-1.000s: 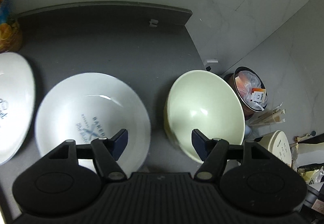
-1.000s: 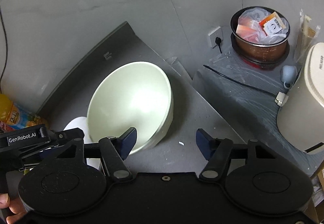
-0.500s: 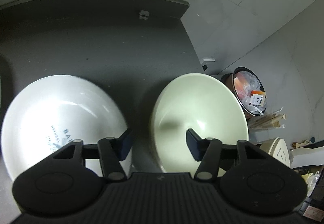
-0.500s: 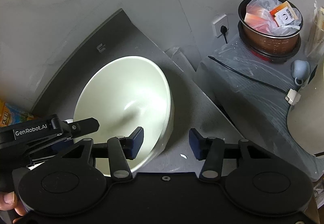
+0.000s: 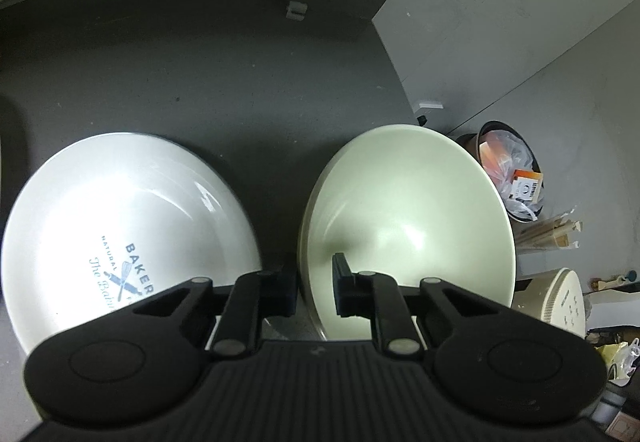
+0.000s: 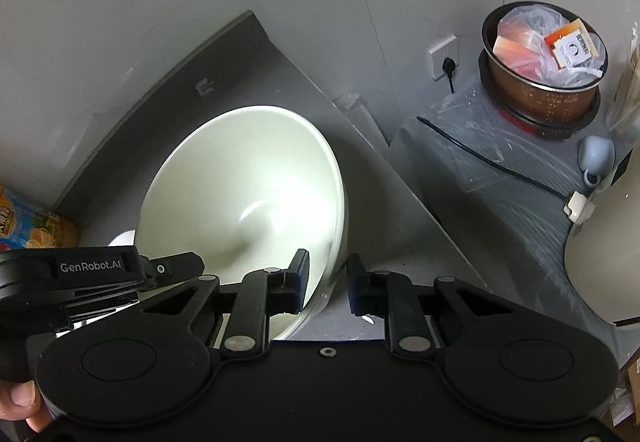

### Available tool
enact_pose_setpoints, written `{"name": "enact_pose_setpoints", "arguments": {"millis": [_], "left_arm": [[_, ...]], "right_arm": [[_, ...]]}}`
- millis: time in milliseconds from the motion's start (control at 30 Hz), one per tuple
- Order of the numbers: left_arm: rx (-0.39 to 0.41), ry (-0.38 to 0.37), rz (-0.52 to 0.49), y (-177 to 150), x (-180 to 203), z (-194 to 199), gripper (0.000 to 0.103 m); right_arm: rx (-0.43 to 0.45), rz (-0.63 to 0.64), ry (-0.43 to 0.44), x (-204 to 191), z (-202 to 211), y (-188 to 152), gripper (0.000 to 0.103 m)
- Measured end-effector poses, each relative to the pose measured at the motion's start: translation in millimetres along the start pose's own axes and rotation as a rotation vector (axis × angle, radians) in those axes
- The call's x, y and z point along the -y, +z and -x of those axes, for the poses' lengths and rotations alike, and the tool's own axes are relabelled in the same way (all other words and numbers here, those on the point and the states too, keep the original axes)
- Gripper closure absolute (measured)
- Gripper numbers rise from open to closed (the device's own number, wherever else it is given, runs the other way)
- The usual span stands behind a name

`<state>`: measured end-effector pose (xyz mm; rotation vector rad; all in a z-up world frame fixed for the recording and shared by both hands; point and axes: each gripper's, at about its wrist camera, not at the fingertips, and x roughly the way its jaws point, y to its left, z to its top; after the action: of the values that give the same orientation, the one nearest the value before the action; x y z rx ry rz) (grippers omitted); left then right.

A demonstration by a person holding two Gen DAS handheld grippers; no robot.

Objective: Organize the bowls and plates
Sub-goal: 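Carry the second cream bowl with both grippers onto the nested bowls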

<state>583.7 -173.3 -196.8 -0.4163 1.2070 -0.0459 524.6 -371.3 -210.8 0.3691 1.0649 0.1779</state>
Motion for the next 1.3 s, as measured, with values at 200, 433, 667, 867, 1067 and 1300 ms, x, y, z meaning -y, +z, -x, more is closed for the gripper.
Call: {"name": "enact_pose_setpoints", "arguments": {"millis": [200, 433, 667, 867, 1067, 1300], "left_arm": [[0.034, -0.013, 0.004, -2, -2, 20, 0.087], [0.083, -0.03, -0.02, -8, -3, 47, 0.09], [0.126, -0.053, -0.063, -17, -5, 75, 0.095], [0.142, -0.071, -0.078, -26, -11, 97, 0.095], [0.144, -0.085, -0.097, -41, -19, 118, 0.095], [0.135, -0.098, -0.107, -59, -29, 132, 0.095]], "right_arm": [[0.026, 0.008, 0.011, -7, 15, -2, 0.083], [0.073, 0.002, 0.008, -17, 34, -9, 0.083], [0.132, 0.008, 0.007, -29, 60, -20, 0.083], [0.158, 0.002, 0.0, -43, 79, -33, 0.083], [0.178, -0.007, -0.007, -53, 96, -50, 0.083], [0.186, -0.014, -0.022, -62, 107, -66, 0.083]]}}
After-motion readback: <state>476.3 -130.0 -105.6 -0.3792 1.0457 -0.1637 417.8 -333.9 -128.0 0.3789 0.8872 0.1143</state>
